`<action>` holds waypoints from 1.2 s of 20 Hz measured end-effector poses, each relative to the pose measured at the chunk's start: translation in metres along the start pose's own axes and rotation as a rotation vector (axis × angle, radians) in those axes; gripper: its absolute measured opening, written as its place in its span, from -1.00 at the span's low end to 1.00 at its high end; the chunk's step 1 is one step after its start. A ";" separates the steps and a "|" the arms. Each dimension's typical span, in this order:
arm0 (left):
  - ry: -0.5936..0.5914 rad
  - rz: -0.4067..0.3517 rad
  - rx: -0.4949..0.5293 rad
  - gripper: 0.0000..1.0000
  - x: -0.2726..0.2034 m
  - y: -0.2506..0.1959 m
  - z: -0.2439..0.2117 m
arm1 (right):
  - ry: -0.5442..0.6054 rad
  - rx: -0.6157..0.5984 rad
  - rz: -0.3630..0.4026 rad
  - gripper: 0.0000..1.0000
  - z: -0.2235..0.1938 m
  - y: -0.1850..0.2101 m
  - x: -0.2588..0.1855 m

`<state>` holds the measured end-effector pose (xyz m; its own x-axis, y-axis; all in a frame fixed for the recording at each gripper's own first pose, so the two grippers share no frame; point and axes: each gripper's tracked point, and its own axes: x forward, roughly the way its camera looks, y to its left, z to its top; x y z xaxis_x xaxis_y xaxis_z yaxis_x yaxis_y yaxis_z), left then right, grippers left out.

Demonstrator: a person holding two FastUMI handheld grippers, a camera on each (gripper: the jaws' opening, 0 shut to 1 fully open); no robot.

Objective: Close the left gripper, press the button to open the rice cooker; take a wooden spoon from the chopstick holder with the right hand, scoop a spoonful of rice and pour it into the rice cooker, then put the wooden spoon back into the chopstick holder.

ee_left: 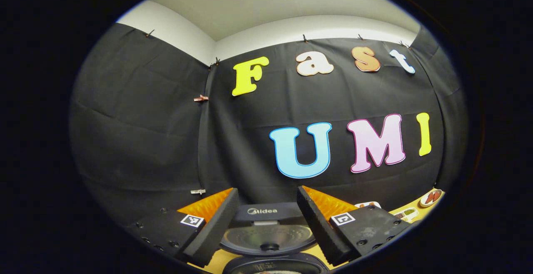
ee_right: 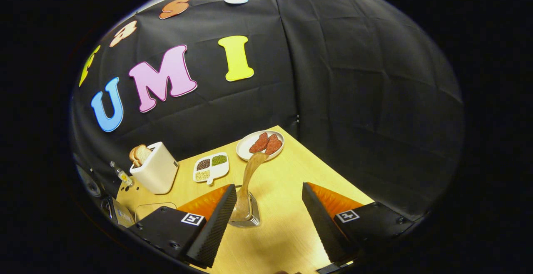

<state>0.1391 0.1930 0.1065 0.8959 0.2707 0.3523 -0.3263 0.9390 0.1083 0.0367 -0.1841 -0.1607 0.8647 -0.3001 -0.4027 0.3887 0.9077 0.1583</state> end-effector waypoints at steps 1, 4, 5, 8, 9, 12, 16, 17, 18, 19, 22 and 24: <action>0.002 -0.007 -0.001 0.93 0.007 0.002 -0.003 | -0.006 -0.003 -0.004 0.97 0.000 -0.001 -0.011; 0.032 -0.022 -0.012 0.92 0.026 0.007 -0.015 | -0.014 -0.009 -0.019 0.97 -0.005 -0.002 -0.035; 0.046 -0.027 0.000 0.92 0.030 0.007 -0.019 | -0.011 -0.008 -0.021 0.97 -0.008 0.000 -0.039; 0.091 -0.052 0.046 0.94 0.030 0.000 -0.025 | -0.009 0.001 -0.015 0.97 -0.010 0.008 -0.048; 0.113 -0.070 0.051 0.94 0.032 -0.007 -0.029 | -0.011 -0.001 -0.010 0.97 -0.011 0.011 -0.049; 0.166 -0.066 0.038 0.91 0.026 -0.008 -0.030 | -0.008 -0.019 0.017 0.97 -0.014 0.024 -0.048; 0.278 -0.054 -0.018 0.93 -0.020 -0.011 -0.043 | 0.013 -0.057 0.083 0.97 -0.022 0.040 -0.049; 0.314 -0.052 -0.022 0.94 -0.031 -0.012 -0.046 | 0.017 -0.069 0.094 0.97 -0.023 0.041 -0.050; 0.349 -0.044 -0.031 0.94 -0.042 -0.012 -0.050 | 0.022 -0.082 0.105 0.97 -0.027 0.043 -0.050; 0.385 -0.036 -0.045 0.94 -0.052 -0.013 -0.054 | 0.023 -0.093 0.109 0.97 -0.028 0.042 -0.049; 0.472 -0.017 -0.057 0.96 -0.086 -0.019 -0.071 | 0.022 -0.101 0.133 0.97 -0.027 0.045 -0.045; 0.502 -0.012 -0.050 0.96 -0.104 -0.020 -0.082 | 0.030 -0.091 0.150 0.97 -0.029 0.047 -0.041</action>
<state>0.0773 0.1631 -0.0088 0.9379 0.3172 -0.1406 -0.3116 0.9483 0.0605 0.0103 -0.1203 -0.1624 0.9005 -0.1512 -0.4078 0.2242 0.9648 0.1372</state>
